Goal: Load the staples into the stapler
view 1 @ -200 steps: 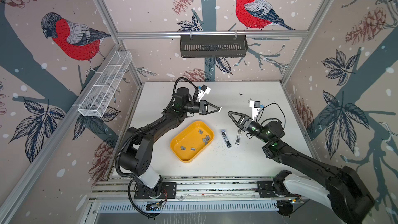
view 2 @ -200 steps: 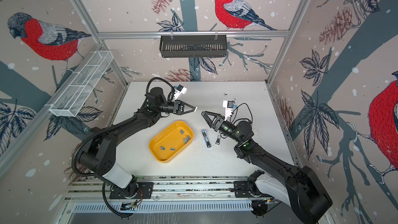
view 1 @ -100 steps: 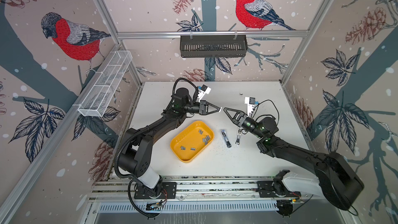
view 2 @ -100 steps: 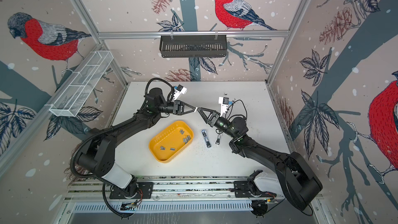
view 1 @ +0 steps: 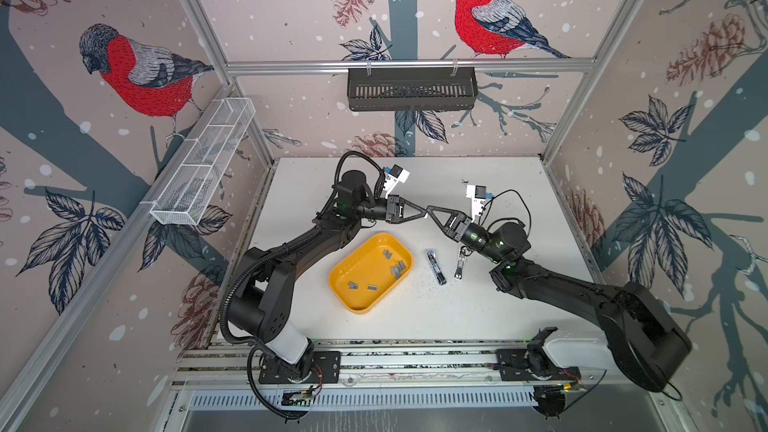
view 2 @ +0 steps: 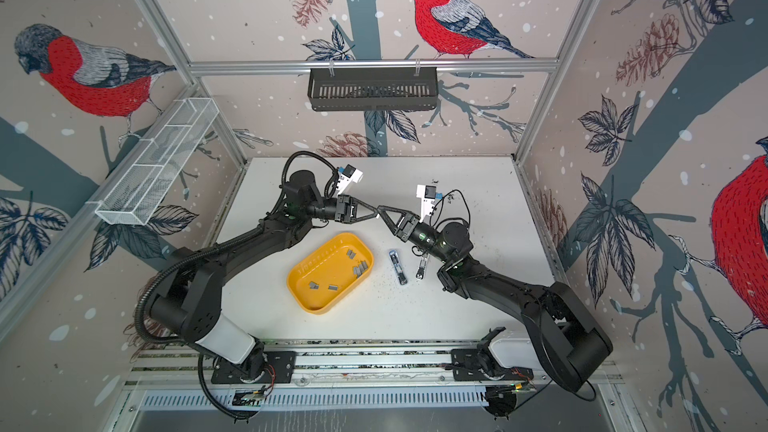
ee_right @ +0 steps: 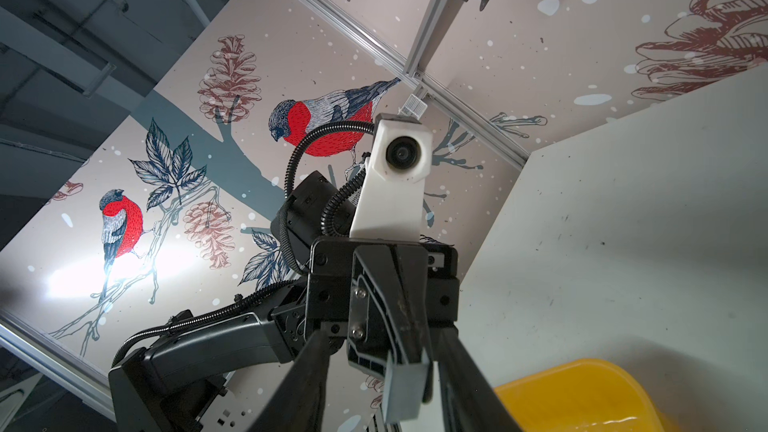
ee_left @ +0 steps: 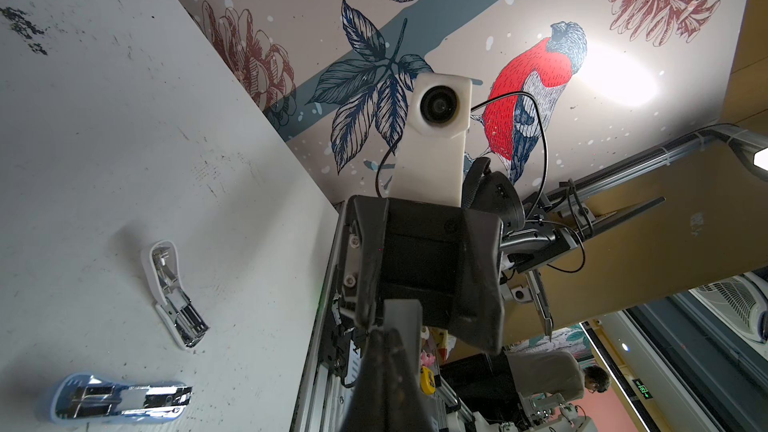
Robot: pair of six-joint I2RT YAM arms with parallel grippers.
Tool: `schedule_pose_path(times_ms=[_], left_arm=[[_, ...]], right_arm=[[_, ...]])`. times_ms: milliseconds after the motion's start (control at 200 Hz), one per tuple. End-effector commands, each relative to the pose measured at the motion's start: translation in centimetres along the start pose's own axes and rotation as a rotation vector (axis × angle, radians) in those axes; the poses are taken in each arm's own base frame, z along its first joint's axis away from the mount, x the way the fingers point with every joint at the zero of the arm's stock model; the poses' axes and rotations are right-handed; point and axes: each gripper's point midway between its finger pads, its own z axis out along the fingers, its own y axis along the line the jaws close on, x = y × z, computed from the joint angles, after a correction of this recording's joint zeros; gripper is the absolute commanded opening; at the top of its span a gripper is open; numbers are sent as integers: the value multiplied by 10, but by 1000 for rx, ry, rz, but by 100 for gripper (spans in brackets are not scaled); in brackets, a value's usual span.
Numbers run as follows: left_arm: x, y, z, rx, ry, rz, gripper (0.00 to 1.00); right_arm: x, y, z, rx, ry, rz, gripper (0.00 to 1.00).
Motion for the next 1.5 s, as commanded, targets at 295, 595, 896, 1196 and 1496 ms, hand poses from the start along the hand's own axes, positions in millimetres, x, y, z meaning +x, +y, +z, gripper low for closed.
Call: schedule_pose_path(times_ms=[295, 595, 896, 1196, 1496], left_arm=[[-1, -13, 0, 39, 5, 46, 0], [-1, -15, 0, 41, 7, 49, 0], [-1, -16, 0, 41, 6, 56, 0], [-1, -17, 0, 39, 5, 58, 0], [-2, -18, -1, 37, 1, 60, 19]], right_arm=[[-7, 7, 2, -30, -27, -24, 27], [-6, 3, 2, -17, -27, -18, 21], [-6, 1, 1, -10, -27, -15, 17], [-6, 0, 1, -6, -25, -12, 15], [-6, -1, 0, -2, -26, -10, 15]])
